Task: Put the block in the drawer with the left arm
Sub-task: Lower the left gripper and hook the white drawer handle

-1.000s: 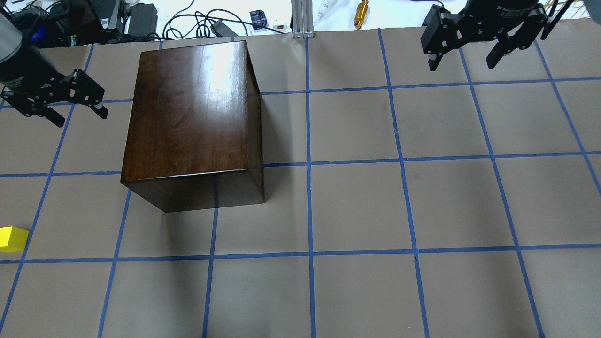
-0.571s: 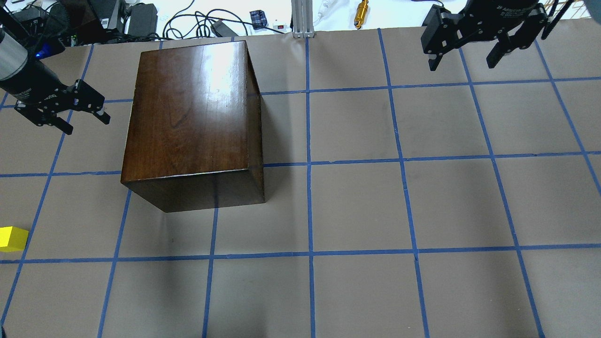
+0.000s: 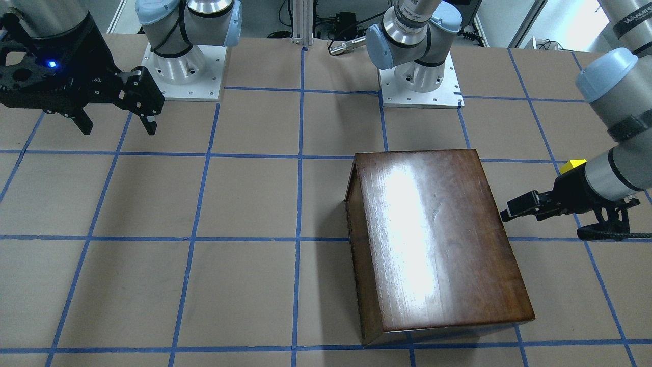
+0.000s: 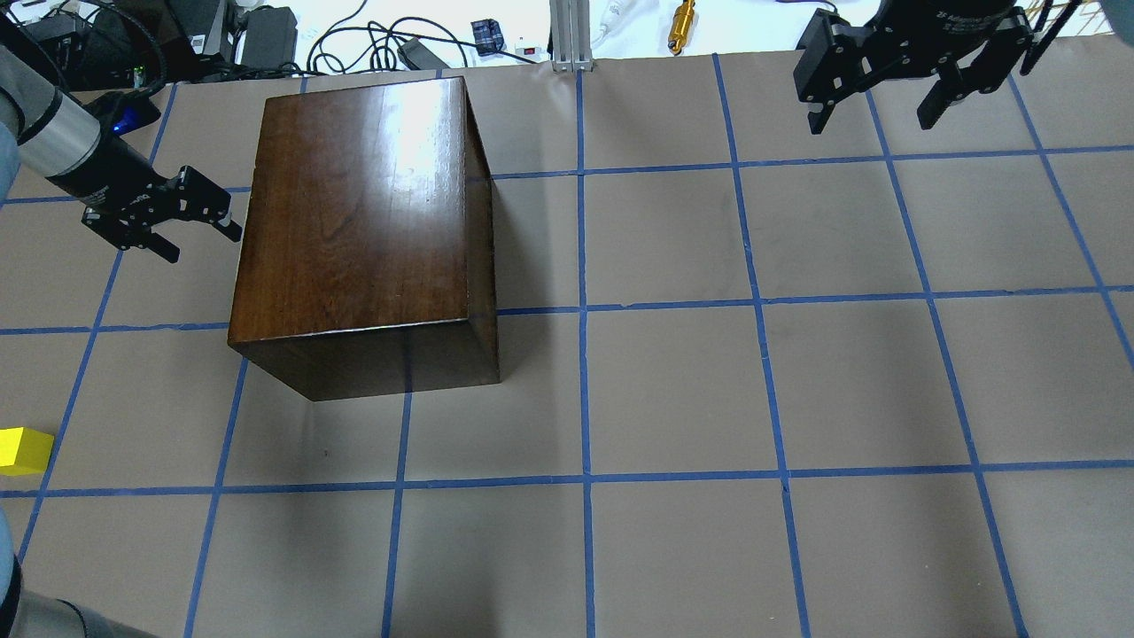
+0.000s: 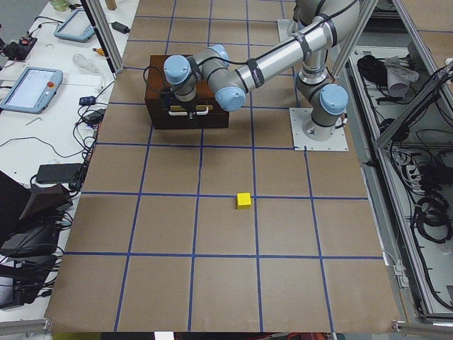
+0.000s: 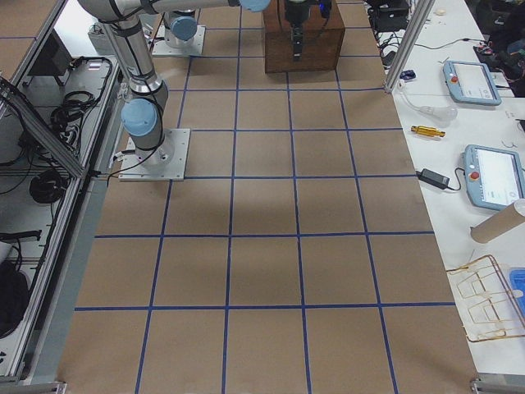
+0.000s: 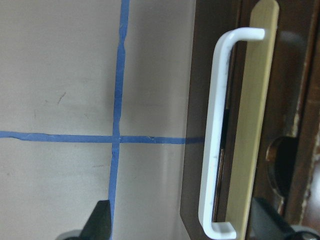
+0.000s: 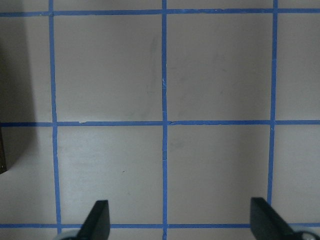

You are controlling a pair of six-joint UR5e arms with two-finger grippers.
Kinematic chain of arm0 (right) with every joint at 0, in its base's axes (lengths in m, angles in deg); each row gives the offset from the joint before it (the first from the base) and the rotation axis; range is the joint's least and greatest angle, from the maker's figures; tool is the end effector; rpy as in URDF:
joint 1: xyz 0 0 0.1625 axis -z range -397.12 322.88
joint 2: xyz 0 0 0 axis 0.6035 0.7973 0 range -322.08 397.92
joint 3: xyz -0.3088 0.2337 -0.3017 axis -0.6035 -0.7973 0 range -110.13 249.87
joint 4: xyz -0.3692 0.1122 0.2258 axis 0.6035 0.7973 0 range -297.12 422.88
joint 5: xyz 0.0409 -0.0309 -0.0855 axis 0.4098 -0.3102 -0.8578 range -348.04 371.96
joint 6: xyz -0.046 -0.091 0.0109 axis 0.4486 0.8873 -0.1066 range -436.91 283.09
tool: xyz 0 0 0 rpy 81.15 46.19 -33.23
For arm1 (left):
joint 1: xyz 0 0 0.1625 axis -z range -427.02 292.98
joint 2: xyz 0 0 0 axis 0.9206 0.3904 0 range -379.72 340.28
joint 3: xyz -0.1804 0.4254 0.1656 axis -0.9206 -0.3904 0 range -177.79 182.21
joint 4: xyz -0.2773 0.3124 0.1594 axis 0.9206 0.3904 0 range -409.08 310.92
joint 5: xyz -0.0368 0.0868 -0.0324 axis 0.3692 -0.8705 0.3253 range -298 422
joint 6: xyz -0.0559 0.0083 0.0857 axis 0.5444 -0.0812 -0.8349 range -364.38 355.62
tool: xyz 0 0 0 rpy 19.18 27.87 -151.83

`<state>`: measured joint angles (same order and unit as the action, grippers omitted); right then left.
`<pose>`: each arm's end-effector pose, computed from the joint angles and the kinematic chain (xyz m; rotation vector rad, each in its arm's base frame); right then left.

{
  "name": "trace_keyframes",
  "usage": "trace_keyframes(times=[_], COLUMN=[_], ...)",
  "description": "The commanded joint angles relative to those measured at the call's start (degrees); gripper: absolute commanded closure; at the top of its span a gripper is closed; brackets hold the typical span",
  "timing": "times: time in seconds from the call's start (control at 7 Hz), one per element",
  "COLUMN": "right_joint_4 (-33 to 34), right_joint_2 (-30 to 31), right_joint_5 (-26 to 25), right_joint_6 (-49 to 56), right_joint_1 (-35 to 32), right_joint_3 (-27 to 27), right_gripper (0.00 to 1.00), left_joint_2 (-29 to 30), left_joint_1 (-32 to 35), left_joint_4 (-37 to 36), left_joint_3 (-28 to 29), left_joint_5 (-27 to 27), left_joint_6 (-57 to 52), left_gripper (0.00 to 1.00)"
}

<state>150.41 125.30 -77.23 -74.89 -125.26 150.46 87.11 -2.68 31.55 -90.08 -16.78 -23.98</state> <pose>0.1167 -0.5574 0.6086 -0.0051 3.1280 -0.1187 0.1331 -0.6311 0.3764 0.1773 -2.8883 -0.1185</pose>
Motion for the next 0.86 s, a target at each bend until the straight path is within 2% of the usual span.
trace_keyframes(times=[0.0,0.43,0.71], right_joint_4=[0.0,0.0,0.0], right_joint_2=[-0.01,-0.02,-0.01], right_joint_5=[-0.02,0.07,-0.02], right_joint_6=[0.0,0.0,0.0], right_joint_1=[-0.01,-0.01,-0.01], right_joint_3=[0.0,0.0,0.0], right_gripper=[0.0,0.0,0.0], left_joint_2=[0.83,1.62,2.41], left_joint_1=[-0.09,-1.23,-1.23], left_joint_4=[-0.3,-1.18,-1.18], left_joint_3=[-0.17,-0.08,-0.08], left_joint_5=[0.91,1.08,3.98], left_joint_6=[-0.17,-0.79,-0.79], left_gripper=[0.0,0.0,0.0])
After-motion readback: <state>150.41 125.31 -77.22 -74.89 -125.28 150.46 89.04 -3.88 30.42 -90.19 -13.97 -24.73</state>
